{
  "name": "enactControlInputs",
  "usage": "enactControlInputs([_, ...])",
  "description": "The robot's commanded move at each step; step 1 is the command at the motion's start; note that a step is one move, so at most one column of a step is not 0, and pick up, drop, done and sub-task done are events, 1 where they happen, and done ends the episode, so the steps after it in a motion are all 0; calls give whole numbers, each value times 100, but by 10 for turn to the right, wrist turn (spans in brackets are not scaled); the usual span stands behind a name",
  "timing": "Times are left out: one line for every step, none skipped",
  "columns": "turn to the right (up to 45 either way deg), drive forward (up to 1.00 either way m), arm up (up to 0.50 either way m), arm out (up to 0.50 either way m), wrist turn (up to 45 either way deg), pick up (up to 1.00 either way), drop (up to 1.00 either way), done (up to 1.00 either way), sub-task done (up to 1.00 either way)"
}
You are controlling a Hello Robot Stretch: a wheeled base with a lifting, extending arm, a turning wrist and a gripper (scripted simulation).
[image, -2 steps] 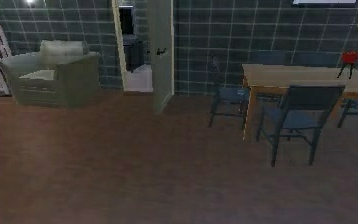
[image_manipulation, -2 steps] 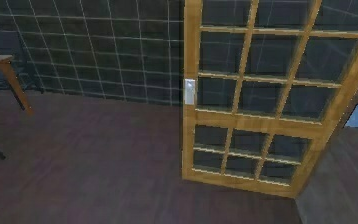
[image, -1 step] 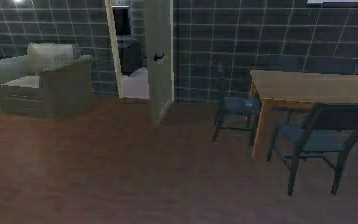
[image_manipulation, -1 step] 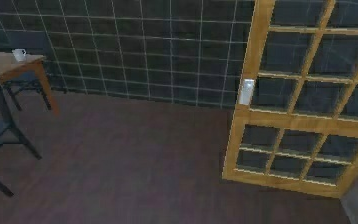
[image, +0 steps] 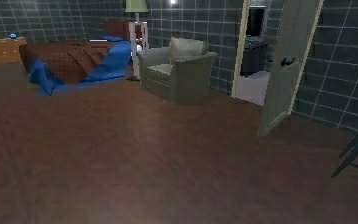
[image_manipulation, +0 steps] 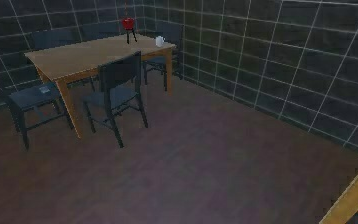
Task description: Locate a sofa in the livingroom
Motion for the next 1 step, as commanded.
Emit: enactControlInputs([0,35,0,0,0,0,0,0,0])
